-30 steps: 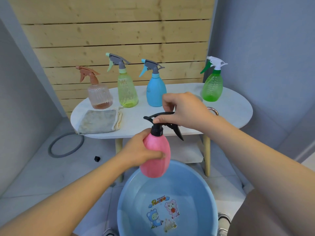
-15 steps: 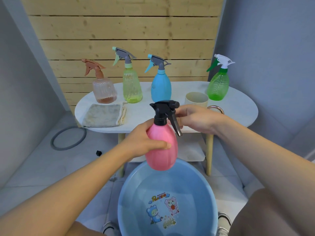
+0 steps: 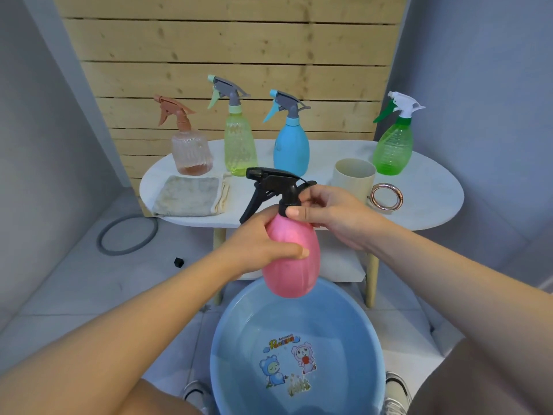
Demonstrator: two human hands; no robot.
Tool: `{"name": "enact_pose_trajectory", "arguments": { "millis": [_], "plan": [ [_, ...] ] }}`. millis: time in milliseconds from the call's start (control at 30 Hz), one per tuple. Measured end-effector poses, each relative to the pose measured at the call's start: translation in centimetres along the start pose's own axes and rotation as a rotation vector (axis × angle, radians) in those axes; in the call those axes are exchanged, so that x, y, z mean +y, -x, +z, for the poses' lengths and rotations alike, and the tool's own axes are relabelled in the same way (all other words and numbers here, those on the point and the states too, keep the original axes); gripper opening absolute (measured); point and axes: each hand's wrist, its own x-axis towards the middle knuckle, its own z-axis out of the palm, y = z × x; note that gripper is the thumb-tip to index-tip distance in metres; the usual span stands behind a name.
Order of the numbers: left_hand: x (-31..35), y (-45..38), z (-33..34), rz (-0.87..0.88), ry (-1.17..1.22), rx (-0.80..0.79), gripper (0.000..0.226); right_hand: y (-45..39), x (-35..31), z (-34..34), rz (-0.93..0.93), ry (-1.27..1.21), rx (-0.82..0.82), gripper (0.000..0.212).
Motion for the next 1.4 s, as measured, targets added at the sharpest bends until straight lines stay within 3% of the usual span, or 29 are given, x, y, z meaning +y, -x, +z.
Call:
{"name": "enact_pose_trajectory", "arguments": {
  "millis": [67,200,267,433,600,667,833,1100,1233,1400],
  "plan": [
    [0.1,0.0,0.0,0.007,0.022,0.004,0.060,-0.2,0.1,-0.1,0.014,-0.029,0.003,0.034],
    [0.3,0.2,-0.1,-0.015,0.016,-0.040,0.055,0.4,-0.1,-0.9,0.026,-0.015,-0.192,0.019],
    [0.3,0.3,-0.1,-0.024,0.021,-0.042,0.056,0.6,-0.2,-0.7,-0.034,0.076,-0.129,0.005],
    [0.6,0.2,0.3,-0.003,0.072,0.044,0.050,0.4,-0.4,0.4,-0.174,0.152,0.054,0.020],
    [0.9,0.1,-0.4,-0.016,-0.002,0.025,0.051,0.5,-1.2,-0.1,-0.100,0.210,-0.022,0.003],
    [1.1,-0.1,-0.2,-0.016,-0.029,0.020,0.053,0.7,-1.2,-0.3,-0.088,0.231,-0.035,0.011],
    [1.5,-0.3,0.1,-0.023,-0.057,0.062,0.042,0.5,-1.2,0.5,-0.173,0.312,0.131,0.007],
    [2.8,-0.9,-0.2,0.035,-0.113,0.154,0.055,0.2,-1.3,1.2,-0.215,0.220,0.285,0.005],
    [4.7,-2.3,-0.5,0.058,-0.110,0.207,0.065,0.0,-2.7,-0.9,-0.142,0.138,0.232,0.020],
    [8.4,-5.5,-1.4,0.136,-0.129,0.237,0.065,0.0,-4.6,-5.3,-0.029,0.061,0.324,0.022]
  ]
}}
